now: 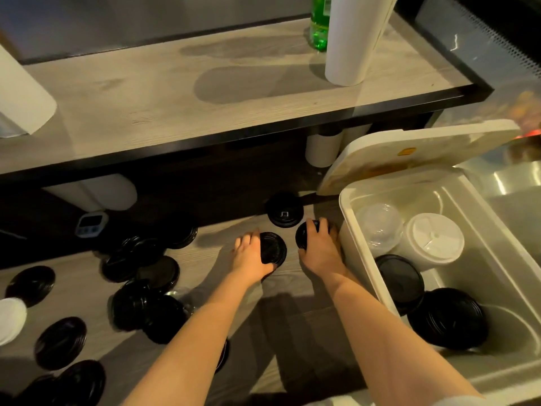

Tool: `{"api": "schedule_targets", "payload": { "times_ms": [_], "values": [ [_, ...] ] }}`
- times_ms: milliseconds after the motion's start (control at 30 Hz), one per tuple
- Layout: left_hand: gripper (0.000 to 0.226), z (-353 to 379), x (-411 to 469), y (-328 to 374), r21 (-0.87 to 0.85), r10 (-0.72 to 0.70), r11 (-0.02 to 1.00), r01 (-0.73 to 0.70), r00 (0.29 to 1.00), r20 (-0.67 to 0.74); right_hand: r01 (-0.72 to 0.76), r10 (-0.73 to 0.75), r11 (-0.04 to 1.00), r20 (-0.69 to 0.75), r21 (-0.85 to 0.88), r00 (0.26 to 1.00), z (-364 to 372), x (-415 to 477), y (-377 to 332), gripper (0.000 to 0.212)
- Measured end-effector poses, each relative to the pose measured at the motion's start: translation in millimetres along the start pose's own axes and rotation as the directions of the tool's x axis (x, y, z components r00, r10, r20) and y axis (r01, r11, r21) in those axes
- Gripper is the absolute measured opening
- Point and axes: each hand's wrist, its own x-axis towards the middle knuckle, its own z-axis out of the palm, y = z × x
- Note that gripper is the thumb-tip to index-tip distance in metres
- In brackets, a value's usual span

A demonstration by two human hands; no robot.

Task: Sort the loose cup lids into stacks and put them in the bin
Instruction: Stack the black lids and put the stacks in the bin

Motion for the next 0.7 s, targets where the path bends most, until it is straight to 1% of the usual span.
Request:
{"api": "schedule_targets", "payload": {
  "times_ms": [67,100,167,200,267,300,400,433,467,567,633,700],
  "values": [
    [0.094,0,-2,-2,-0.029,-0.001,1.0,0.001,1.0,-0.005,-0.012,0.013,0.999,-0.021,0.051,1.0,-5,-5,0,0.073],
    [0.097,0,-4,-3,-0.053,-0.007,0.999,0.006,1.0,-0.008,-0.019,0.024,0.994,-0.042,0.106,0.999,-8,-7,0,0.073],
    [0.098,-2,-9,-4,-0.136,-0.035,0.99,0.032,0.999,-0.021,-0.033,0.058,0.965,-0.087,0.262,0.995,-14,-12,-5,0.071],
    [0.096,-4,-13,-5,-0.187,-0.05,0.981,0.042,0.998,-0.035,-0.046,0.08,0.937,-0.083,0.346,0.993,-18,-13,-9,0.071],
    [0.09,-10,-20,-6,-0.28,-0.064,0.959,0.037,0.994,-0.085,-0.071,0.099,0.863,-0.03,0.501,0.995,-24,-13,-21,0.077],
    [0.087,-14,-24,-7,-0.326,-0.064,0.945,0.023,0.992,-0.113,-0.067,0.083,0.822,-0.002,0.566,0.997,-25,-14,-27,0.079],
    [0.084,-29,-38,-6,-0.46,-0.044,0.886,-0.052,0.98,-0.196,-0.026,-0.036,0.662,0.067,0.749,0.997,-29,-23,-42,0.08],
    [0.084,-33,-43,-6,-0.507,-0.036,0.858,-0.078,0.977,-0.211,-0.021,-0.075,0.619,0.086,0.785,0.993,-31,-26,-45,0.076],
    [0.082,-37,-48,-5,-0.56,-0.027,0.822,-0.104,0.975,-0.221,-0.009,-0.114,0.598,0.097,0.801,0.989,-34,-29,-48,0.072],
    [0.076,-42,-62,-5,-0.723,-0.017,0.676,-0.146,0.977,-0.213,0.043,-0.199,0.597,0.096,0.801,0.975,-46,-39,-54,0.064],
    [0.072,-41,-71,-7,-0.811,-0.051,0.574,-0.113,0.984,-0.173,0.063,-0.256,0.589,0.112,0.806,0.96,-51,-45,-57,0.063],
    [0.064,-39,-81,-8,-0.881,-0.083,0.47,-0.053,0.991,-0.104,0.04,-0.298,0.563,0.158,0.826,0.941,-52,-54,-59,0.059]
  ]
}}
